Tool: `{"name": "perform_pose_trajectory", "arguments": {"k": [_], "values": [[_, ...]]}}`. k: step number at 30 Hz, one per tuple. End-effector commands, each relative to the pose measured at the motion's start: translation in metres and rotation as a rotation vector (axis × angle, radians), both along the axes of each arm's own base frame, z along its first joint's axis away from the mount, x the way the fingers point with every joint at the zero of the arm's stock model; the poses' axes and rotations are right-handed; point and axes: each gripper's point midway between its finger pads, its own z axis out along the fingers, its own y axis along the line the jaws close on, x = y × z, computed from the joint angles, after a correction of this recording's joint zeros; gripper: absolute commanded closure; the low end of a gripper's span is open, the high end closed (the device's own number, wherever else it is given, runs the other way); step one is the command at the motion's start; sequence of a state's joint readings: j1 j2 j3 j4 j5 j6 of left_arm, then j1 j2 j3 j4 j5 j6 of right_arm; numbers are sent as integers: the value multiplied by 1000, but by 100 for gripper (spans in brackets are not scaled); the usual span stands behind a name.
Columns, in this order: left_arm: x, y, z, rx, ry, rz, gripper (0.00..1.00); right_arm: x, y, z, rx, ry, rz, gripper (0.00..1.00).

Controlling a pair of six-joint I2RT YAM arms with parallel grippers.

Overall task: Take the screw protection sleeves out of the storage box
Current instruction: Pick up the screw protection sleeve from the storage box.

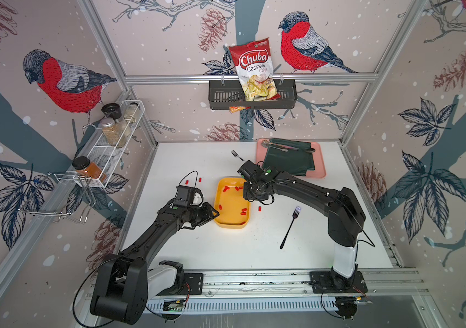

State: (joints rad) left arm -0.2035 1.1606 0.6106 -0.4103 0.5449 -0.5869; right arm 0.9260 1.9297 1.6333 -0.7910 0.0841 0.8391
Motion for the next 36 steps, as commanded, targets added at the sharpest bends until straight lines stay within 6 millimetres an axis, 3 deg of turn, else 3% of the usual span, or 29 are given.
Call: {"name": "perform_pose_trajectory", "arguments": {"k": [1,7,14,27,36], "values": [[5,5,5,48,-35,-16,60,-10,44,7,154,60,10,57],[9,8,10,60,-50,4,59,-10,80,-21,212,116,59,57],[8,7,9,55,-51,10,62,-9,99,-49,225,149,120,58],[7,8,2,61,-38,7,66,-9,120,-80,273,174,190,60],[6,7,-2,62,-29,2,68,-13,121,-95,275,200,197,65]]}}
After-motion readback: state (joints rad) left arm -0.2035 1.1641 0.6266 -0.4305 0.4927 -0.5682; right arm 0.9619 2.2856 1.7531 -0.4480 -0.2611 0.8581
